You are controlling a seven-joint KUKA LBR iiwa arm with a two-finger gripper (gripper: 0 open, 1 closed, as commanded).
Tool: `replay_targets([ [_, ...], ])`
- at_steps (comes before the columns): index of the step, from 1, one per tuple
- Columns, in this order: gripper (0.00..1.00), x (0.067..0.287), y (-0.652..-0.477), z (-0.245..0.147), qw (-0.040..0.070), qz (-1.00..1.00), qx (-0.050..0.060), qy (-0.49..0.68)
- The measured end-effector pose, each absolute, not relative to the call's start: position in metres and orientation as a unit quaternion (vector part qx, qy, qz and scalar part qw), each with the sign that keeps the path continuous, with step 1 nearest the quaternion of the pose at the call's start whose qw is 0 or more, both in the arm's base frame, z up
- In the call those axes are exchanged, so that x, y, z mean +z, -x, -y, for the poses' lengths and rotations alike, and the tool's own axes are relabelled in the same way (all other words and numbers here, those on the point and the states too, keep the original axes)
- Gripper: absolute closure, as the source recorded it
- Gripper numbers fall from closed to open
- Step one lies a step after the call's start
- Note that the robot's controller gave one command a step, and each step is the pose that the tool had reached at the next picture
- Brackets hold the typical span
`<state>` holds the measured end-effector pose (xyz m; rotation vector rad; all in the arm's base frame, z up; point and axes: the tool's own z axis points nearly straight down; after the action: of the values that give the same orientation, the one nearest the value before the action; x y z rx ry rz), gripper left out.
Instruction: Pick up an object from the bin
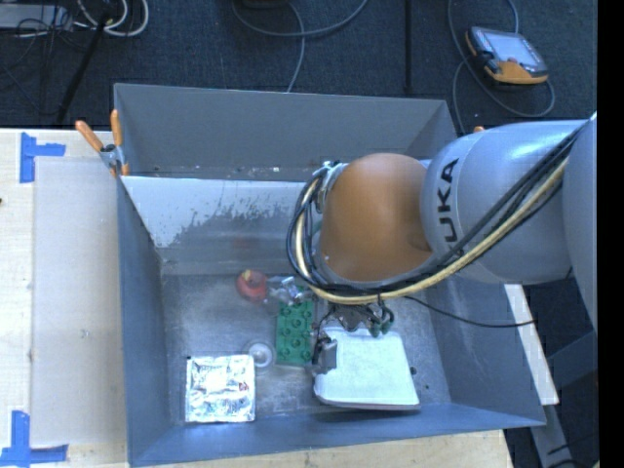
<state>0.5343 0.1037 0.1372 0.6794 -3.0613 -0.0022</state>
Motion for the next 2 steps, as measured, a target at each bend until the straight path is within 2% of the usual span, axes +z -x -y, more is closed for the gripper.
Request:
replay_targets([
  [1,0.00,0.0674,-0.5590,-0.0739,0.001,0.966,-0.001,-0.258],
  [2,1.00,0.0751,-0.5623,-0.0752,-0.003,0.966,0.000,-0.257],
])
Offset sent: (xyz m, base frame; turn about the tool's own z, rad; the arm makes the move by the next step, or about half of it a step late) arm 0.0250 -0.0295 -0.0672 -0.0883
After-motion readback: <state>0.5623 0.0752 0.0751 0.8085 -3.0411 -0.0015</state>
